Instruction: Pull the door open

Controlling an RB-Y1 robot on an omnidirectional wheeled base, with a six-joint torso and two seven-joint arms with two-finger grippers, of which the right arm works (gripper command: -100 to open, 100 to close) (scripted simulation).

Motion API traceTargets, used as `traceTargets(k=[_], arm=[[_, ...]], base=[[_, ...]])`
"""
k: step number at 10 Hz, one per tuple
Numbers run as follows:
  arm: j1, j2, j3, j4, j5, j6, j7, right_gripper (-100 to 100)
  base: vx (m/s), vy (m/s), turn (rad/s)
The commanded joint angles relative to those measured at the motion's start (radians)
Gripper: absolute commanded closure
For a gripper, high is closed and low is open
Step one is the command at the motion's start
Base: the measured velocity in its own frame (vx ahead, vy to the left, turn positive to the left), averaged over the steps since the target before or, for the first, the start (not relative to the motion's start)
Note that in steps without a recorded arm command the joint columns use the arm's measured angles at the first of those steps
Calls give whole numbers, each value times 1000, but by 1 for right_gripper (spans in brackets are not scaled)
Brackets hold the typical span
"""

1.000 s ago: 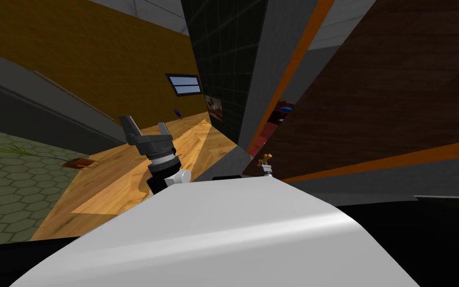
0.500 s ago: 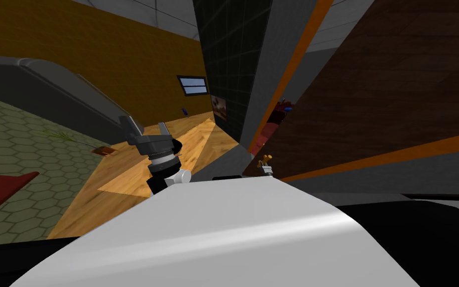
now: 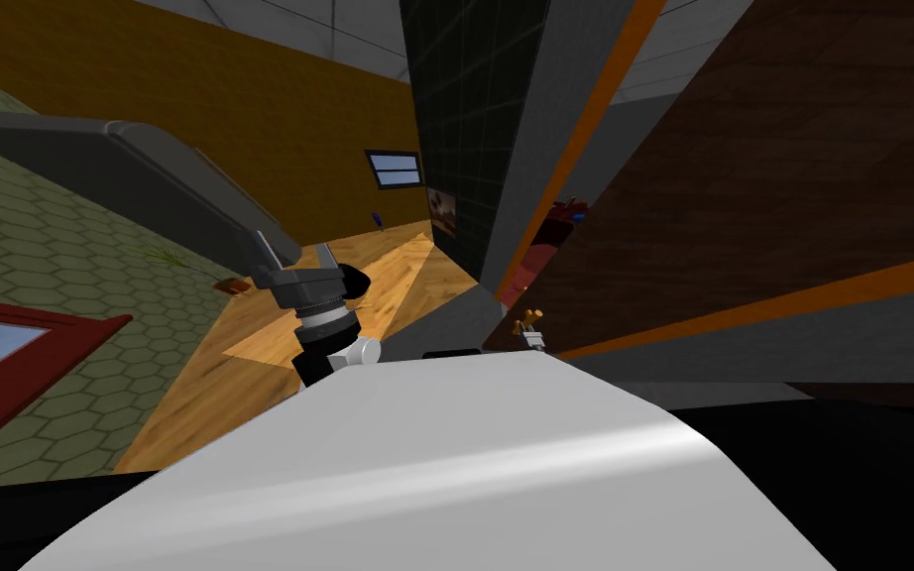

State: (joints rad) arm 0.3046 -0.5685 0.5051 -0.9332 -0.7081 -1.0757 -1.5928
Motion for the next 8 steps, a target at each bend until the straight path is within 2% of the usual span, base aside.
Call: traceTargets(k=[1, 6, 7, 8], arm=[[11, -10, 12, 4, 6, -19, -13, 100], [27, -41, 49, 32, 25, -81, -57, 100], [23, -36, 46, 31, 24, -73, -52, 100], [24, -41, 57, 43, 29, -88, -64, 100]], base=[[-183, -39, 108], [-197, -37, 123], [-95, -9, 22], [-126, -25, 125]])
